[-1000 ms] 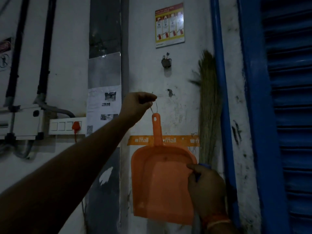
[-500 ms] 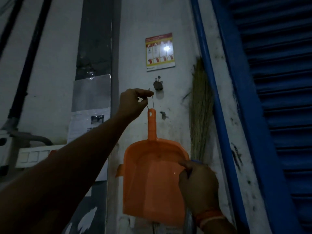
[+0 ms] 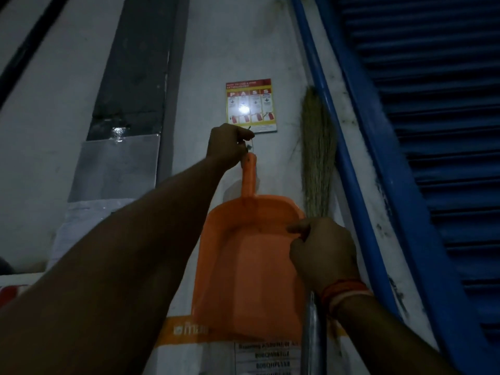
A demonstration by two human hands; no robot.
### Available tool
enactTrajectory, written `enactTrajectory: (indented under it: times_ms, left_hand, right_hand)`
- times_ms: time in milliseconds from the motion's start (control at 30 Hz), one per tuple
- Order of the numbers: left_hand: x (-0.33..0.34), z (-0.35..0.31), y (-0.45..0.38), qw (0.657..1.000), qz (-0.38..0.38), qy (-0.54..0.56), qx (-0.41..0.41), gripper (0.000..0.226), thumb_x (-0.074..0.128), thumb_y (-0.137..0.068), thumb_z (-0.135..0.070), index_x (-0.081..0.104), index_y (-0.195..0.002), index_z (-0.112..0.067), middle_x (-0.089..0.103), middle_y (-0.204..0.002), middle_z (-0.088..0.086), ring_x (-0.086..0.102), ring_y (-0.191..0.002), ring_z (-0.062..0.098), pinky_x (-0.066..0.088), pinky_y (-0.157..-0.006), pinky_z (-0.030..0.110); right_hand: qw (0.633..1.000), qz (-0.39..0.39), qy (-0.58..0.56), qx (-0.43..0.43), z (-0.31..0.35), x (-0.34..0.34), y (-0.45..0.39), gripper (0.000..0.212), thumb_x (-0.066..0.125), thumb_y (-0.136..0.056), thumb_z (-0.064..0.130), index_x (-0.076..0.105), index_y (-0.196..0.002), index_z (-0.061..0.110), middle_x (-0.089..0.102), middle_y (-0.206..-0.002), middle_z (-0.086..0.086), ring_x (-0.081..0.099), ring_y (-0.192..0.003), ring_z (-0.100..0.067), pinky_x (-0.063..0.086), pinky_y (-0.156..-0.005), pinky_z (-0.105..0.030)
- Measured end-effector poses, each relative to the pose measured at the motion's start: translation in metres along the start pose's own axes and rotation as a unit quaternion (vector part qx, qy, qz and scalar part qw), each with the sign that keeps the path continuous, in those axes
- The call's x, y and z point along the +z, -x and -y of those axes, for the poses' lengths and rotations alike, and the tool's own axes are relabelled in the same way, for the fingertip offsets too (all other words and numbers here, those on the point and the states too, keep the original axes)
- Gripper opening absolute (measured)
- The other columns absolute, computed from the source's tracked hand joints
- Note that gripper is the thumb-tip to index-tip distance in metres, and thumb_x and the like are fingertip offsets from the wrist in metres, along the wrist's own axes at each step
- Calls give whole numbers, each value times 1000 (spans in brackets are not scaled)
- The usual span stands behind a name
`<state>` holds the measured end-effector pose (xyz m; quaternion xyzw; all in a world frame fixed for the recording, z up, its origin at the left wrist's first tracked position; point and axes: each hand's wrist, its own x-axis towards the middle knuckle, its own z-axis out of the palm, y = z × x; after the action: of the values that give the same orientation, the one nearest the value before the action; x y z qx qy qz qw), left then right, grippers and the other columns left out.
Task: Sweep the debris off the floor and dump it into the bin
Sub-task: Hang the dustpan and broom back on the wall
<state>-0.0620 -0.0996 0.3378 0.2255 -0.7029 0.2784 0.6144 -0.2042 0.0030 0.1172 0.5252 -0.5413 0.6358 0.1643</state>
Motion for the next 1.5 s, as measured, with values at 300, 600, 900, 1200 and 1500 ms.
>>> enactTrajectory:
  times_ms: [300,600,900,1200,1500]
  left_hand:
    - [14,26,-9,980,68,91,-161,22,72,-86,-8,75,-107,-5,74,-105,9,67,-99,17,56,-92,34]
    - [22,24,24,921,67,282,-261,29,67,-88,-6,71,-115,-14,65,-99,-2,62,-103,19,56,-92,36]
    - [15,12,60,930,27,289,-225,42,60,-96,-9,54,-137,-15,66,-121,8,70,-93,12,55,-71,22]
    - [-13,-18,94,938,31,236,-251,50,61,-97,-16,48,-145,-16,62,-132,11,68,-105,18,53,-74,23]
    - [-50,-49,128,950,26,195,-241,41,64,-94,-24,59,-134,-18,65,-127,7,67,-106,17,57,-92,39]
  right_hand:
    - [999,26,39,-12,-7,-7,-18,41,57,-85,3,70,-114,29,65,-122,-4,64,-100,-21,58,-85,-32]
    - [999,15,25,-31,-33,11,-6,38,56,-88,6,67,-116,28,66,-120,-1,63,-99,-16,45,-80,-16]
    - [998,25,6,-54,-69,4,13,37,60,-86,2,71,-113,26,67,-121,1,62,-106,-15,44,-96,-19]
    - [997,58,-24,-49,-89,-21,39,33,63,-87,1,72,-112,20,66,-121,-5,63,-105,-18,40,-91,-14]
    - [993,61,-72,-69,-69,-45,54,31,58,-88,-1,73,-111,15,70,-115,-5,64,-102,-17,43,-93,-17]
